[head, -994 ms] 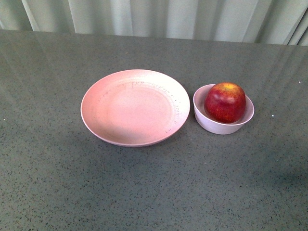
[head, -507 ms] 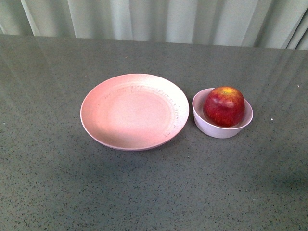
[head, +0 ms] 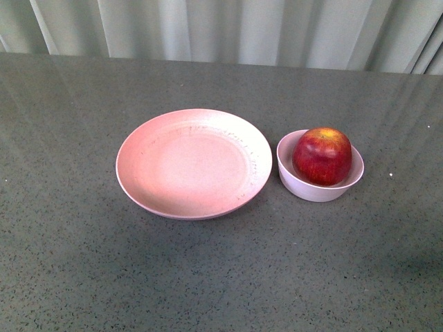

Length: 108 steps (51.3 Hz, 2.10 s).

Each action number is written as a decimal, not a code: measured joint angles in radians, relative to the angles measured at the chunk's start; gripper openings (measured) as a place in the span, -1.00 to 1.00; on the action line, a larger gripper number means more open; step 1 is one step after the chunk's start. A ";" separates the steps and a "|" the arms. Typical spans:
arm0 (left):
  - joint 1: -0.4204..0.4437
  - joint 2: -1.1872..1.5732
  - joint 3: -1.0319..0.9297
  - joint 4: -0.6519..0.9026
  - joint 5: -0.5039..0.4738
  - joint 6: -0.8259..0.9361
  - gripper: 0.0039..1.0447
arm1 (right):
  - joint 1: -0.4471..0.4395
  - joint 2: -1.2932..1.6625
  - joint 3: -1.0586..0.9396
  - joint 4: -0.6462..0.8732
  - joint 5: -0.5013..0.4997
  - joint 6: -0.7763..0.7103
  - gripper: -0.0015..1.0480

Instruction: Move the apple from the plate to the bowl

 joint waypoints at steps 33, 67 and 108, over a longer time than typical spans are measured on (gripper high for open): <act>0.000 -0.179 0.000 -0.177 0.000 0.000 -0.98 | 0.000 0.000 0.000 0.000 0.000 0.000 0.83; 0.001 -0.349 0.000 -0.364 0.000 0.000 -0.78 | 0.000 0.000 0.000 0.000 0.000 0.000 0.83; 0.001 -0.349 0.000 -0.364 0.000 0.002 0.83 | 0.000 0.000 0.000 0.000 0.000 0.000 0.83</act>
